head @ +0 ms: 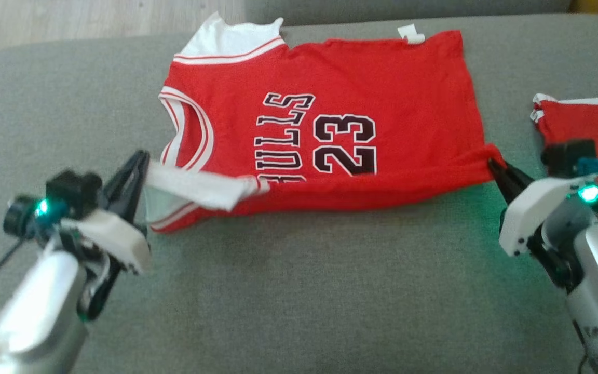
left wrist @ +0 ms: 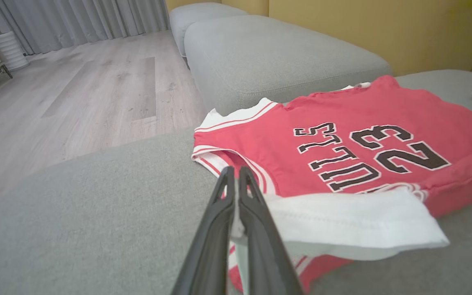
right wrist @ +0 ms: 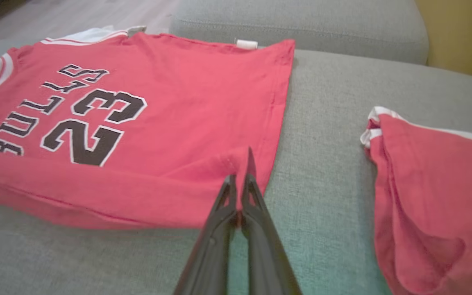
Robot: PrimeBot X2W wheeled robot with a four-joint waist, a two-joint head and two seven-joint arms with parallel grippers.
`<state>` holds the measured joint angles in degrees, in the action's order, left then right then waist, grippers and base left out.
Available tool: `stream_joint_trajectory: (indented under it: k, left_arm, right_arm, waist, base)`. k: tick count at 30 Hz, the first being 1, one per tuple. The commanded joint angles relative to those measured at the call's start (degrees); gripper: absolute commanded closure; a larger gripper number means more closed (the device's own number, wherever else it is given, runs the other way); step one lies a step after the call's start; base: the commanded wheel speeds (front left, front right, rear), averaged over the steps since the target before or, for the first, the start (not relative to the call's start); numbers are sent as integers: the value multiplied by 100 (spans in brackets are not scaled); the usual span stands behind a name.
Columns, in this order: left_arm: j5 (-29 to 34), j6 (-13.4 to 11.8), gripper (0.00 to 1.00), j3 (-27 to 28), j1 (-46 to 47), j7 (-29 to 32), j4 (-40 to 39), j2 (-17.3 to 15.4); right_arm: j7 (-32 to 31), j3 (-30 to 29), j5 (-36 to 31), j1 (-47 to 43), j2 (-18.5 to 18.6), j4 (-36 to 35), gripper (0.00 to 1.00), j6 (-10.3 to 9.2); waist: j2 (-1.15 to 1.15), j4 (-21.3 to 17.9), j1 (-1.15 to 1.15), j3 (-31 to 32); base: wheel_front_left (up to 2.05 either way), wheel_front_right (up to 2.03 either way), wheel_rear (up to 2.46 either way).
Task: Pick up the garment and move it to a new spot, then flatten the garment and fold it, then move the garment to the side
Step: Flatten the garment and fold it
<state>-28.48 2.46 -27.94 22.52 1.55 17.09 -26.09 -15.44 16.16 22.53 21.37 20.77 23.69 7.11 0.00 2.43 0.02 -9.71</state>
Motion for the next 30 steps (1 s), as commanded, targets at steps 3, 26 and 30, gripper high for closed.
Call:
stream_joint_trajectory:
  k: [3, 26, 30]
  left_arm:
    - [136, 137, 100, 135, 873, 82, 296, -196]
    - [172, -117, 0, 249, 2612, -1464, 2125, 509]
    - [401, -448, 0, 365, 2299, -1642, 1723, 574]
  right_arm:
    - [-166, 26, -26, 421, -34, 23, 100, 37]
    - [2147, -1057, -1317, 1524, -948, 865, 0, 37]
    - [2763, -1656, -1635, 1302, -1426, 574, 0, 37]
  waist:
    - [0, -35, -2, -232]
    - [0, -184, -2, -477]
    - [0, -184, -2, -239]
  base:
    - [0, 0, 0]
    - [0, 0, 0]
    - [0, 0, 0]
